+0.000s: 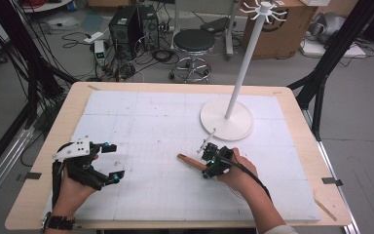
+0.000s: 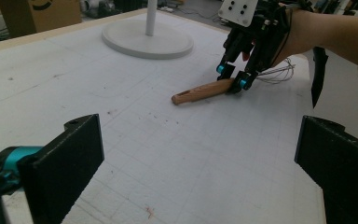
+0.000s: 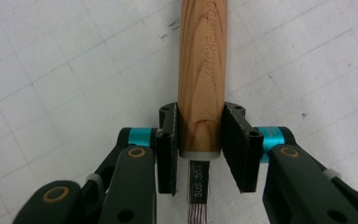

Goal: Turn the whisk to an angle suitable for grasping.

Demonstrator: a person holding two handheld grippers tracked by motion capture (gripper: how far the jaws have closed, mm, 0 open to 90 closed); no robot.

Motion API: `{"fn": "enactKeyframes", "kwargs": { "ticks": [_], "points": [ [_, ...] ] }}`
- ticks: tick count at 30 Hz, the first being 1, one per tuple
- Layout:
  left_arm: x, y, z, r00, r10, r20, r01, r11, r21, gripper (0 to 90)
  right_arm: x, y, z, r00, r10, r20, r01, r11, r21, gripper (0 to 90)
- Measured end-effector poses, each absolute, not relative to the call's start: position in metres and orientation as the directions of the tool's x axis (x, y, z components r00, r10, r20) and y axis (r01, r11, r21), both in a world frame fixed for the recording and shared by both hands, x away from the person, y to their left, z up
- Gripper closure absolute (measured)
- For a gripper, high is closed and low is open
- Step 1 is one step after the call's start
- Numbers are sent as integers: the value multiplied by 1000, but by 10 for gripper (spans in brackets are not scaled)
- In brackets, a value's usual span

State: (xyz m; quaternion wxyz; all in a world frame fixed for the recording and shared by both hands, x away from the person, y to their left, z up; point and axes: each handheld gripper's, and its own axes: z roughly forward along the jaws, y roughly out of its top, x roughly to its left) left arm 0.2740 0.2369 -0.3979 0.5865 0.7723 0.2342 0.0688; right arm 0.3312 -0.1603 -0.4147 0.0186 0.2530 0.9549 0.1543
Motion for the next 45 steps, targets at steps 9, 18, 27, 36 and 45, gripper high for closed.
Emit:
{"fn": "enactKeyframes", "kwargs": {
  "ticks": [9, 18, 27, 36, 45],
  "points": [
    [274, 235, -398, 884, 437, -164, 278, -208, 938, 17, 332, -161, -415, -865, 499, 48, 488, 817, 308, 693],
    [275, 236, -398, 883, 438, -166, 277, -202, 939, 17, 326, -166, -402, -873, 487, -9, 448, 810, 379, 696],
    [274, 235, -396, 886, 433, -165, 269, -191, 944, 17, 322, -200, -371, -846, 530, 49, 460, 681, 570, 698],
    [276, 234, -395, 889, 426, -165, 267, -193, 944, 18, 320, -216, -359, -836, 546, 62, 452, 618, 643, 697],
    [276, 232, -394, 891, 426, -156, 262, -201, 944, 17, 317, -227, -349, -828, 557, 69, 427, 546, 721, 698]
  ]
}}
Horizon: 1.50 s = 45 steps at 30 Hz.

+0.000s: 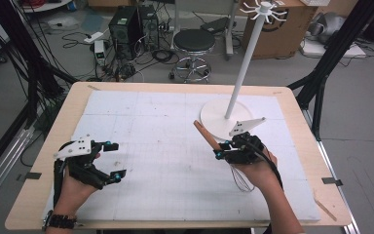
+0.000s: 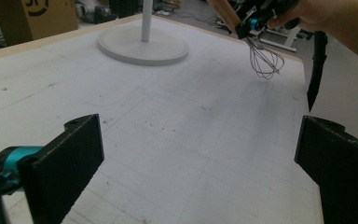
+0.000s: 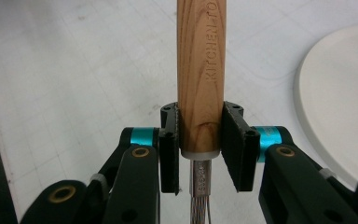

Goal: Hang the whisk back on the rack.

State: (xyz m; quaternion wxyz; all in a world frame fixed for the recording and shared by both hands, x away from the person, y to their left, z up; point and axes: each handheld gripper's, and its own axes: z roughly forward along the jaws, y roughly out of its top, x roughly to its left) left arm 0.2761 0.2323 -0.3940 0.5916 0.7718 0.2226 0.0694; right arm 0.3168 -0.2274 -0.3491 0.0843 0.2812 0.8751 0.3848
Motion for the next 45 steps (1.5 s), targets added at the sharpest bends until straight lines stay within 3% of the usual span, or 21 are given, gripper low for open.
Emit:
{"fn": "enactKeyframes", "kwargs": {
  "ticks": [18, 45],
  "points": [
    [276, 228, -394, 891, 427, -155, 265, -212, 941, 17, 309, -275, -305, -808, 589, 18, 281, 359, 890, 698],
    [278, 230, -397, 887, 431, -163, 275, -212, 938, 18, 337, -321, -243, -773, 635, 16, 166, 178, 970, 698]
  ]
}}
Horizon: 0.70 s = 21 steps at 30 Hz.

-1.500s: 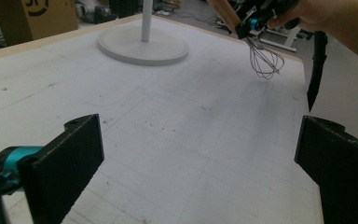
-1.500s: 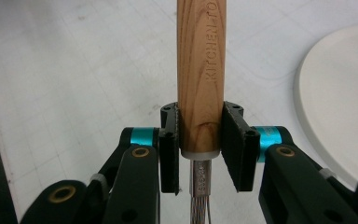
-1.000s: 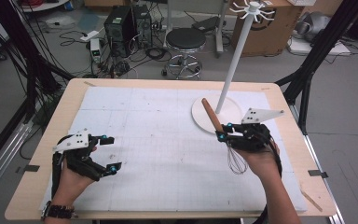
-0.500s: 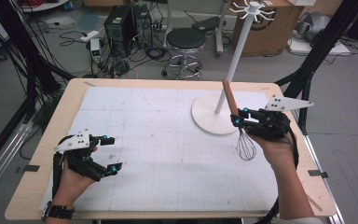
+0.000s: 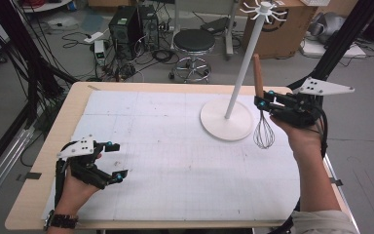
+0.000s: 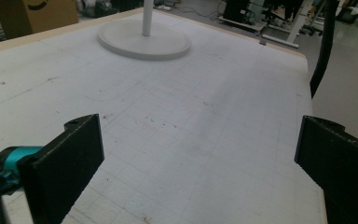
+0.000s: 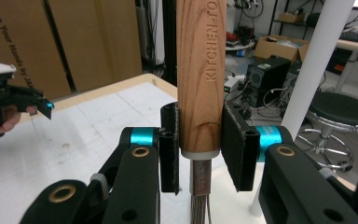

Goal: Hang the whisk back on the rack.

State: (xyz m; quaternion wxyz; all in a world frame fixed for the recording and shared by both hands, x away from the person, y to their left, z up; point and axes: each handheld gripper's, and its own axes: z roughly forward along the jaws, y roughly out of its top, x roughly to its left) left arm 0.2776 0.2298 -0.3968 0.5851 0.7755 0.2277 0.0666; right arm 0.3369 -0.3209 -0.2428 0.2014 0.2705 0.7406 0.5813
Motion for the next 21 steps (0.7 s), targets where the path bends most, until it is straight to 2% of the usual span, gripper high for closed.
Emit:
{"fn": "enactKeyframes", "kwargs": {
  "ticks": [21],
  "points": [
    [281, 233, -403, 878, 445, -177, 295, -212, 932, 18, 380, -360, -198, -760, 649, 27, 135, 118, 984, 697]
  ]
}}
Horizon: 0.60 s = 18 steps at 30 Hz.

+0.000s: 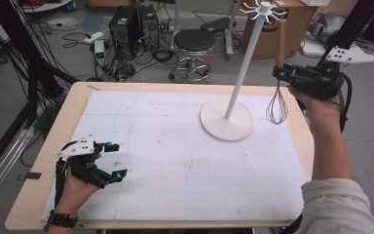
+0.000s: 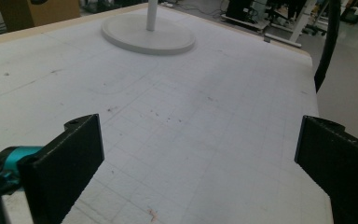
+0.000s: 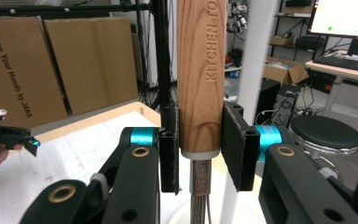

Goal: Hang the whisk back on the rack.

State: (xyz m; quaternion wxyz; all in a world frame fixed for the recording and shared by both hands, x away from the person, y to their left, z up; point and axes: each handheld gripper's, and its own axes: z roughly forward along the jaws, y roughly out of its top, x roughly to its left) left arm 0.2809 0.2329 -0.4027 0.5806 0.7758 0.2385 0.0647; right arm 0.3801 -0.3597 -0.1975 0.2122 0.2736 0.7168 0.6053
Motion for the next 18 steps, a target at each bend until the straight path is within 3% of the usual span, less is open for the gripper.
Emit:
{"fn": "enactKeyframes", "kwargs": {
  "ticks": [18],
  "points": [
    [282, 234, -405, 875, 449, -180, 301, -215, 929, 18, 401, -381, -188, -689, 724, 40, 188, 125, 974, 697]
  ]
}}
